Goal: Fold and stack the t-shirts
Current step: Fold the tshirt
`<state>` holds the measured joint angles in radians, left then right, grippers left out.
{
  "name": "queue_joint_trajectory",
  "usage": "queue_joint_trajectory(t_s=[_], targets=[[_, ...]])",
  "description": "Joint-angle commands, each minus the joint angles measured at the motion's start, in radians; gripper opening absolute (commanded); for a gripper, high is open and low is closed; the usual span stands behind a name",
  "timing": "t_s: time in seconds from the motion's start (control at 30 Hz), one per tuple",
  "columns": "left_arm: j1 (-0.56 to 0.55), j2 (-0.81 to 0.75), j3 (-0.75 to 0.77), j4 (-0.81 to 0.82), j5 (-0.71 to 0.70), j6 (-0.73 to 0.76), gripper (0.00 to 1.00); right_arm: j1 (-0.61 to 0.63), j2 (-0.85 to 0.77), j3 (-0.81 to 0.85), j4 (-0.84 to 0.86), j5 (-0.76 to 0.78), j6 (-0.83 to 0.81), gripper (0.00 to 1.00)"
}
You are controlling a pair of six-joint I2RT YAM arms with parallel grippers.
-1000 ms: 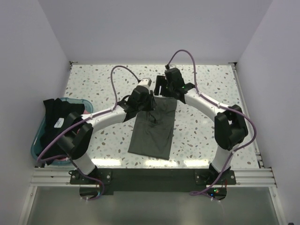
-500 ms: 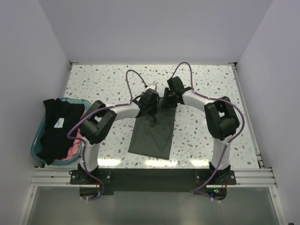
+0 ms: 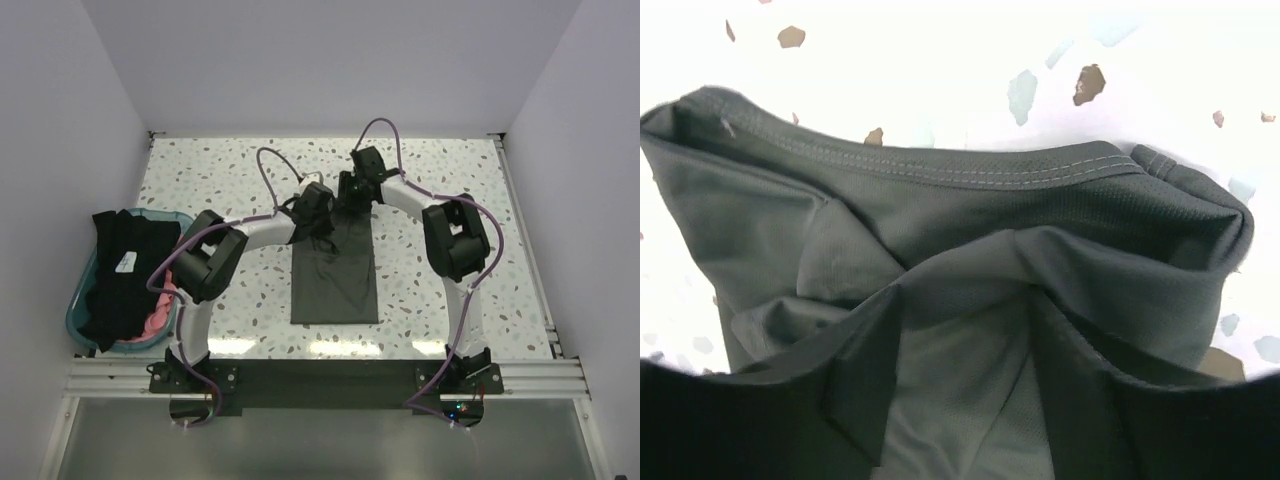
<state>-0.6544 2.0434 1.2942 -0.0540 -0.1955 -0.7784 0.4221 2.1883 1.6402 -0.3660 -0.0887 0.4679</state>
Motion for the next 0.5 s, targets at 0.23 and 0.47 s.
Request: queue_joint_trajectory(t_s=[0.23, 0.47], targets=[[0.061, -0.241, -0.012, 0.118, 0.123, 0.168, 0.59, -0.014, -0.257, -0.002, -0.05, -0.034, -0.078, 0.79], [0.061, -0.455, -0.159, -0.047, 0.021, 0.07, 0.61, -0.013, -0.482, -0.229, -0.094, 0.043, -0.008, 0.77]])
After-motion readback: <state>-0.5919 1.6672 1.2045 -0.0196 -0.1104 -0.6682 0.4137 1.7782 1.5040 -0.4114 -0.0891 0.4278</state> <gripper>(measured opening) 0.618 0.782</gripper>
